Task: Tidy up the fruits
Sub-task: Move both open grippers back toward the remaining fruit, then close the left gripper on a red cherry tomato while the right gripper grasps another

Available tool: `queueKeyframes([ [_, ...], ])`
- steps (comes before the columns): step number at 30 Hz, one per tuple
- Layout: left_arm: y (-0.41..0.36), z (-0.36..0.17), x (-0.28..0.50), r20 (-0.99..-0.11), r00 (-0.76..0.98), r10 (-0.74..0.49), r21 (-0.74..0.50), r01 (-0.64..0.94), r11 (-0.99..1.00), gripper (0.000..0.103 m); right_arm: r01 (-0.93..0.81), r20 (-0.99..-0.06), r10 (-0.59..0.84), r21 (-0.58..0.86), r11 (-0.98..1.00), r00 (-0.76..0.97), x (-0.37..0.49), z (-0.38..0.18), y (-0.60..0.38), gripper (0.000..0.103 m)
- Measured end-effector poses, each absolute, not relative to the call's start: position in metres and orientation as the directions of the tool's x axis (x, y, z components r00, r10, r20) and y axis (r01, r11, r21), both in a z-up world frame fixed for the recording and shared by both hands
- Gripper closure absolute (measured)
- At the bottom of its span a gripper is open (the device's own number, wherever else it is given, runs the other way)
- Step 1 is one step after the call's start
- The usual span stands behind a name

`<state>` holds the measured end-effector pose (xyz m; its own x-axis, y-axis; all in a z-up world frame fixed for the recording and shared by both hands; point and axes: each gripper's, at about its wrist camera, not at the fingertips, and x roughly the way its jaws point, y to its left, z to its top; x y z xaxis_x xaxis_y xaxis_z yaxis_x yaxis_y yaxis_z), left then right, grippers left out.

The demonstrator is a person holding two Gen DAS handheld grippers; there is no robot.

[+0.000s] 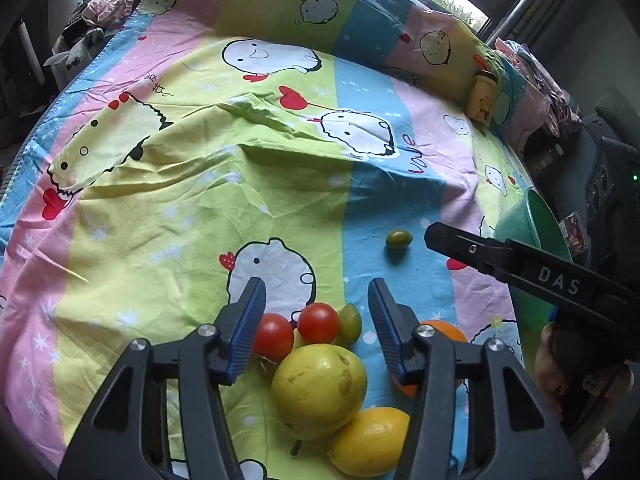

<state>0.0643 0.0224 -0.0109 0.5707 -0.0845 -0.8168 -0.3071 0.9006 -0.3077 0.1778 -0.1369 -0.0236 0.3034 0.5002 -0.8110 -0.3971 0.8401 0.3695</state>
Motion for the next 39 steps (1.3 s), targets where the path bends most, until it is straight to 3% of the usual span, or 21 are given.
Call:
queueKeyframes([
  [7,0.036,-0.023,0.049,-0.851,0.517,-0.089,-0.313,-0.364,0.877,0.072,-0.503,-0.804,0.573,0.432,0.748,0.162,0.166,-0.031,-0.109,0.062],
  [10,0.036,-0.024,0.045,-0.854,0.511,-0.096,-0.319,-0.37,0.873,0.075,-0.534,-0.805,0.586,0.454,0.713,0.098,0.159,-0.036,-0.098,0.07],
  [35,0.035,-0.032,0.049,-0.863,0.495,-0.1,-0.316,-0.376,0.871,0.08,-0.525,-0.835,0.549,0.482,0.701,-0.033,0.16,-0.067,-0.071,0.072],
  [39,0.034,-0.032,0.05,-0.862,0.497,-0.097,-0.316,-0.379,0.87,0.08,-0.522,-0.827,0.56,0.499,0.692,-0.047,0.161,-0.07,-0.068,0.078],
])
